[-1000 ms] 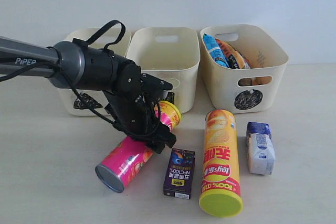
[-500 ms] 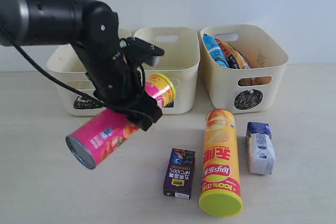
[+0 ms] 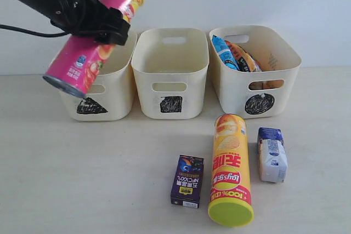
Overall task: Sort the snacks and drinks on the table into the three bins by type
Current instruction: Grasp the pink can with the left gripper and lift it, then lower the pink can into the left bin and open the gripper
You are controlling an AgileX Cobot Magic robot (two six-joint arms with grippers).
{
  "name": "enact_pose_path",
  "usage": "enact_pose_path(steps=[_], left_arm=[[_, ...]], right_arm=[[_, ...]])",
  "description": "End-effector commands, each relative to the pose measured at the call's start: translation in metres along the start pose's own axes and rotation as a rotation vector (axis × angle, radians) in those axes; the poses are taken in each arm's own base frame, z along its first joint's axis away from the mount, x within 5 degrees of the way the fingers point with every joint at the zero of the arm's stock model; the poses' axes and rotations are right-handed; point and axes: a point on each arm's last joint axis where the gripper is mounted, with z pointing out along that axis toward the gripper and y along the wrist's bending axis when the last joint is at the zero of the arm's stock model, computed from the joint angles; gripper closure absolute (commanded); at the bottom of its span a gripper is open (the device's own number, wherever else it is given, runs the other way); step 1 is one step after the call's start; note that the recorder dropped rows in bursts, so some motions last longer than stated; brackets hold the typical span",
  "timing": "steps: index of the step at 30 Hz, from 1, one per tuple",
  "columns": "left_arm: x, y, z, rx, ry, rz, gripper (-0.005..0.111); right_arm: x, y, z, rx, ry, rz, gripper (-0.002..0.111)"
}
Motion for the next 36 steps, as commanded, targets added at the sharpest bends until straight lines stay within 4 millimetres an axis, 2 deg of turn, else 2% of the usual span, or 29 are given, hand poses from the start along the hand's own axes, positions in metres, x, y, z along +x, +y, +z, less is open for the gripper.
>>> enact_pose_path(steps=[1, 6, 11, 15, 21, 28, 31, 36], left_arm=[[-0.013, 0.035, 0.007, -0.075, -0.167, -0.107, 0.103], [-0.025, 0.065, 0.031, -0.131, -0.236, -0.139, 0.103], [-0.033, 0.087, 0.064, -0.16, -0.236, -0.159, 0.103], [-0.034, 0.095, 0.093, -0.167, -0.227, -0.166, 0.103], [-0.029, 0.104, 0.125, -0.175, -0.215, -0.173, 0.103], [-0.017, 0.107, 0.146, -0.175, -0.173, -0.176, 0.103], [-0.013, 0.109, 0.151, -0.177, -0.161, -0.178, 0.093], [-0.007, 0.111, 0.155, -0.176, -0.129, -0.183, 0.057]], right_arm=[[0.001, 0.0, 0.0, 0.003, -0.005, -0.003, 0.108], [0.001, 0.0, 0.0, 0.003, -0.005, -0.003, 0.108], [0.001, 0.0, 0.0, 0.003, -0.005, -0.003, 0.108], [0.001, 0.0, 0.0, 0.003, -0.005, -0.003, 0.108], [0.001, 0.0, 0.0, 0.003, -0.005, -0.003, 0.108], [0.001, 0.0, 0.0, 0.003, -0.005, -0.003, 0.108], [0.001, 0.0, 0.0, 0.003, -0.005, -0.003, 0.108], [0.001, 0.0, 0.0, 0.003, -0.005, -0.003, 0.108]])
